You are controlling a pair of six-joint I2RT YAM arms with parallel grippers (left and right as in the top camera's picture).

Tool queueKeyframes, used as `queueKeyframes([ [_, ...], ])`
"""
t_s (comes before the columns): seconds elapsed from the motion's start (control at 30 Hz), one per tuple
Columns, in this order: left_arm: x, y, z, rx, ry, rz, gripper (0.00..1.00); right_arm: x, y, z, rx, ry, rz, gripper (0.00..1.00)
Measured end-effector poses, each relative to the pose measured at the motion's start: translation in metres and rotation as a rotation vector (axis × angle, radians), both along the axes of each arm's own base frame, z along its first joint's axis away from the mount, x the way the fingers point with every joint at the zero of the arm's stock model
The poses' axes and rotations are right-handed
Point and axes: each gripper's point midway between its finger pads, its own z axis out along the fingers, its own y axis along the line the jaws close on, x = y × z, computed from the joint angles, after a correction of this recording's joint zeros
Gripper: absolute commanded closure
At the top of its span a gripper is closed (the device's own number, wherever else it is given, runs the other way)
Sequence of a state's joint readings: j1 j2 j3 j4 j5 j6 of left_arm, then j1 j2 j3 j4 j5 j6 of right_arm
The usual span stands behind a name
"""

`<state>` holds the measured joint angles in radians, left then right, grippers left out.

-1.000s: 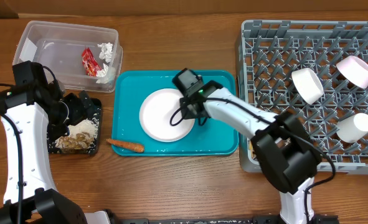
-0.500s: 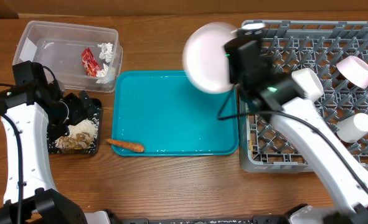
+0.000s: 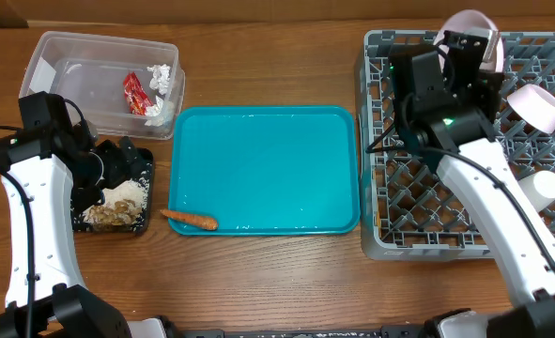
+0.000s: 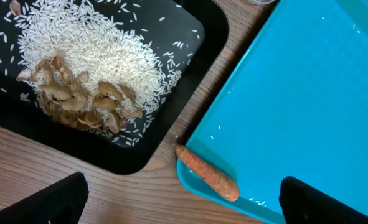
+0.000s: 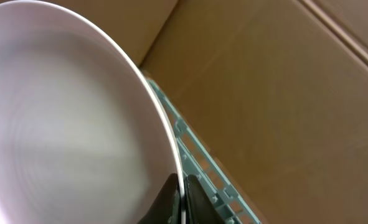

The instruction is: Sort waste into correct bins and load items into the dishwasher

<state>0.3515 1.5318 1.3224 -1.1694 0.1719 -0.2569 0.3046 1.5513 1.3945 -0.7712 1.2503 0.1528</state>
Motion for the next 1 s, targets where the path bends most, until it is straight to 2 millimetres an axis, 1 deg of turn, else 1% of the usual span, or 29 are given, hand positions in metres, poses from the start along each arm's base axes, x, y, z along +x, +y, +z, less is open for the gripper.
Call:
queueKeyframes([
  [0.27, 0.001, 0.0, 0.0, 0.001, -0.004, 0.0, 0.0, 0.019, 0.011, -0.07, 0.018, 0.174, 0.041, 0.96],
  [0.37, 0.001, 0.0, 0.0, 0.001, -0.004, 0.0, 0.0, 0.023, 0.016, -0.089, 0.022, 0.225, 0.056, 0.96],
  [0.43, 0.001, 0.0, 0.0, 0.002, -0.004, 0.0, 0.0, 0.027, 0.024, -0.101, 0.027, 0.247, 0.071, 0.96],
  [0.5, 0.001, 0.0, 0.0, 0.002, -0.005, 0.0, 0.0, 0.029, 0.034, -0.107, 0.031, 0.253, 0.092, 0.96],
  [0.73, 0.001, 0.0, 0.0, 0.001, -0.004, 0.0, 0.0, 0.027, 0.07, -0.106, 0.01, 0.252, 0.173, 0.96],
  [0.77, 0.001, 0.0, 0.0, 0.001, -0.002, 0.0, 0.0, 0.026, 0.074, -0.106, 0.003, 0.259, 0.183, 0.95],
  [0.87, 0.0, 0.0, 0.0, 0.0, 0.0, 0.0, 0.0, 0.018, 0.086, -0.108, -0.012, 0.286, 0.207, 0.84],
  [0.93, 0.0, 0.0, 0.0, 0.0, 0.001, 0.0, 0.0, 0.011, 0.094, -0.112, -0.007, 0.312, 0.226, 0.78],
  [1.0, 0.0, 0.0, 0.0, 0.0, 0.001, -0.001, 0.0, 0.006, 0.1, -0.117, 0.009, 0.332, 0.241, 0.76],
])
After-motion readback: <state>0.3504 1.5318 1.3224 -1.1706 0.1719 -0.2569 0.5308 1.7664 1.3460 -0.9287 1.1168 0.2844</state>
